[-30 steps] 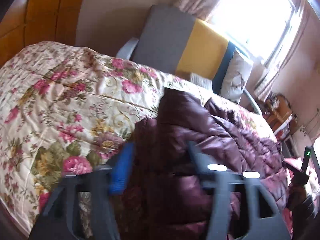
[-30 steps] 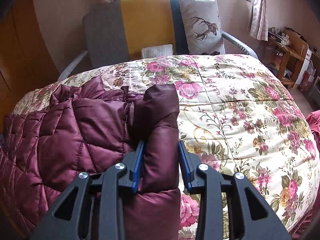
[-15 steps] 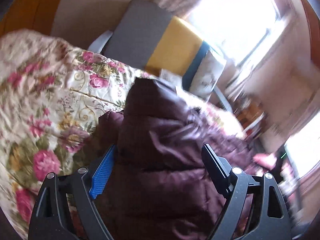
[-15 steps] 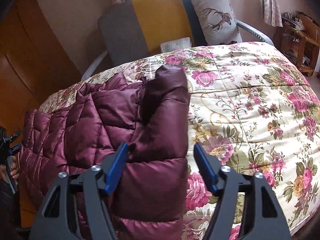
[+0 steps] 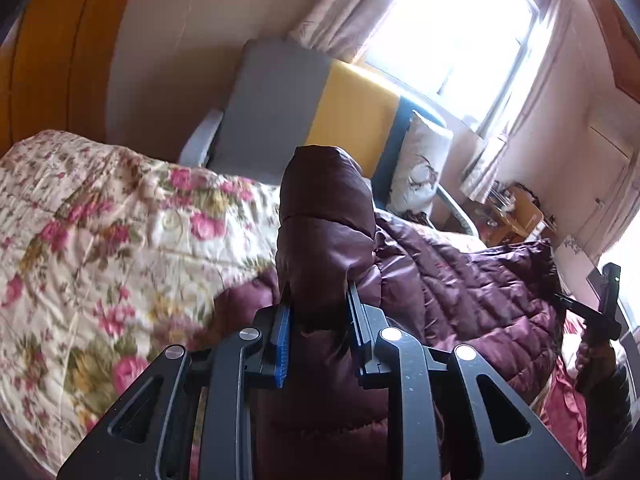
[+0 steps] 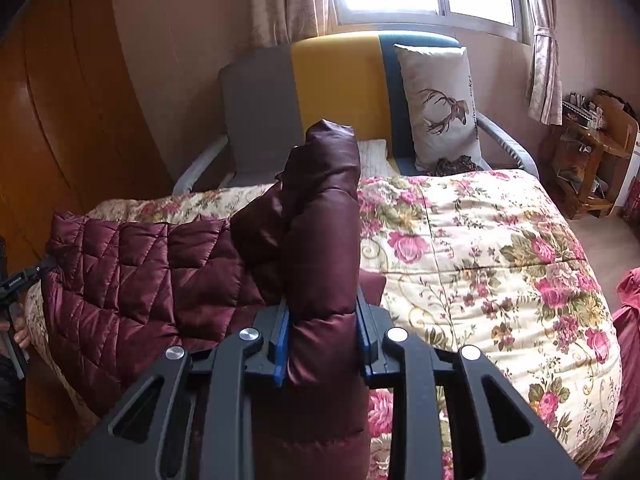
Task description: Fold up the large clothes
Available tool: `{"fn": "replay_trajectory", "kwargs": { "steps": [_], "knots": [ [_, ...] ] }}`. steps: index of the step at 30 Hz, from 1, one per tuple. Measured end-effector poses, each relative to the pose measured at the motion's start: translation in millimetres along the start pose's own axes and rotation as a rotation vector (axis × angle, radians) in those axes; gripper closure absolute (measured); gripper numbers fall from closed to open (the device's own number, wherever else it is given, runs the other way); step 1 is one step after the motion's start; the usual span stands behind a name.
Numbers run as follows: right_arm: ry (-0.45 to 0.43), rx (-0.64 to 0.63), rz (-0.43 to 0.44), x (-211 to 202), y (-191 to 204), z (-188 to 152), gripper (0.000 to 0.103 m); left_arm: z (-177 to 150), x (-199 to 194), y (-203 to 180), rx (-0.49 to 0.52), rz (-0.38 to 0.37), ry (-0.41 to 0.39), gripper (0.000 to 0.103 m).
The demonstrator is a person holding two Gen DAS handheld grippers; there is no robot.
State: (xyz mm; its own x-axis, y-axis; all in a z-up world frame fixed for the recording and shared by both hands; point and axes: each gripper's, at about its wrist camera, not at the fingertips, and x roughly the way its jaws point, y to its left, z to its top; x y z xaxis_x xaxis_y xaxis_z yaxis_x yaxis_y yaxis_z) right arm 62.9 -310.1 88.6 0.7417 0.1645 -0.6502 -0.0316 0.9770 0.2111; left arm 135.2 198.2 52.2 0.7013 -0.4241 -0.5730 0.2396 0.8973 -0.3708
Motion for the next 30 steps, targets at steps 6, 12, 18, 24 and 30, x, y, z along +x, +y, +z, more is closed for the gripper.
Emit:
{"fn": "replay_trajectory", "kwargs": {
  "steps": [6, 12, 18, 24, 30],
  "knots": [
    [0.033, 0.098, -0.077, 73.4, -16.6, 32.2, 0.078, 35.7, 69.5, 17.4, -0.073, 0.068, 0.082, 0.08],
    [0.117, 0.099, -0.235, 156.7, -23.5, 30.3, 0.078, 47.1, 140.8, 34.5, -0.122, 0.158, 0.166, 0.08],
    [0.2, 0.147, -0.267, 208.3, -45.3, 6.3, 0.071, 19.2, 192.6, 55.7, -0.14, 0.225, 0.26, 0.078],
    [0.219, 0.167, -0.26, 205.5, -47.8, 6.1, 0.064, 15.4, 184.2, 52.0, -0.136, 0.293, 0.249, 0.051],
    [0.102, 0.146, -0.277, 151.4, -33.7, 30.0, 0.033, 36.8, 118.5, 23.8, -0.063, 0.429, 0.041, 0.035]
  ]
}}
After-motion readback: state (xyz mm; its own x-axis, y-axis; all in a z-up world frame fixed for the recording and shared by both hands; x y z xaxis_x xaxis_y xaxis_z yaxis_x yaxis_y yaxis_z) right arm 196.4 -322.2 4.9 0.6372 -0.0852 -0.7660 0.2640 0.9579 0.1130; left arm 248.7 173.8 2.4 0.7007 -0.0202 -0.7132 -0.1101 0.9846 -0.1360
